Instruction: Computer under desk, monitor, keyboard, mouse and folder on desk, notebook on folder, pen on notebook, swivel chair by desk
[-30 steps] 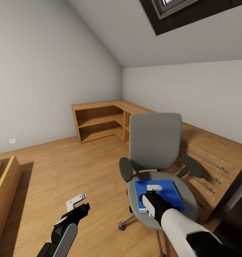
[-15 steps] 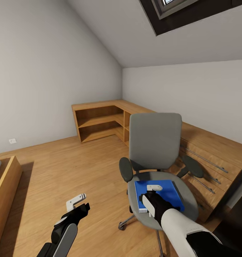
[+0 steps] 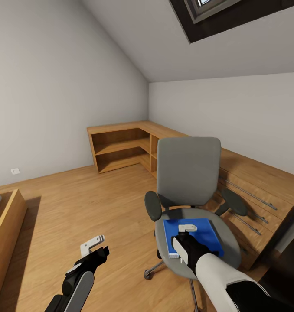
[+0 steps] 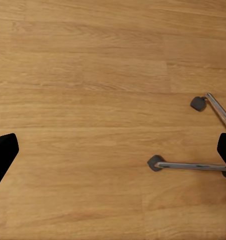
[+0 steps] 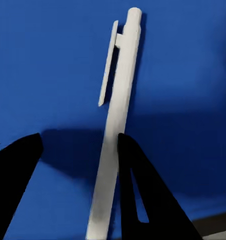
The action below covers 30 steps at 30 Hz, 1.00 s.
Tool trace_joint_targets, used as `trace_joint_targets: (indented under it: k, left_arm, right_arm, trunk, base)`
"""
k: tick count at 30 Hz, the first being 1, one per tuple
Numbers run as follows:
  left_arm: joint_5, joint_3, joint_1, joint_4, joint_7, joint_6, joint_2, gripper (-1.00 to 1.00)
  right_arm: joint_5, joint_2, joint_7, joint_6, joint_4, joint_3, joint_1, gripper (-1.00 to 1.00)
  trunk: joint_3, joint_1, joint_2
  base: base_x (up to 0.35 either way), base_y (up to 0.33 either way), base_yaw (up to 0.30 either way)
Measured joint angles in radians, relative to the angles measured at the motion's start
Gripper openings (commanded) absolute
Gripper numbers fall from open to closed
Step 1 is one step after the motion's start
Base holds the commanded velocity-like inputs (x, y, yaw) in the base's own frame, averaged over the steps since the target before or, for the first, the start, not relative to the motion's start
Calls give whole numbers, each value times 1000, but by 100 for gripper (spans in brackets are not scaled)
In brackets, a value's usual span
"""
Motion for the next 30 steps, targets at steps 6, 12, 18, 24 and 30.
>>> trace_joint_targets:
  k: [6, 12, 18, 24, 30]
  left_arm:
    - [0, 0, -1, 0, 0, 0, 0, 100]
    - [0, -1, -1, 0, 0, 0, 0, 100]
    - [0, -1, -1, 0, 0, 0, 0, 100]
    - [0, -1, 0, 0, 0, 0, 0, 100]
    - [0, -1, 0, 0, 0, 0, 0, 100]
  right_arm:
    - [-24, 0, 7, -7, 6, -7, 1, -100]
    - [-14, 0, 6, -6, 9, -5, 1, -100]
    - [-13, 0, 6, -5, 12, -6, 1, -100]
    - [-15, 0, 5, -5, 12, -6, 1, -100]
    - [-17, 0, 3, -5, 11, -7, 1, -100]
  trunk:
    - [0, 0, 0]
    - [0, 0, 0]
    - [0, 0, 0]
    - [0, 0, 0]
    - [0, 0, 0]
  base:
    - [0, 0, 0]
    - [0, 0, 0]
    - [0, 0, 0]
    - [0, 0, 0]
    - [0, 0, 0]
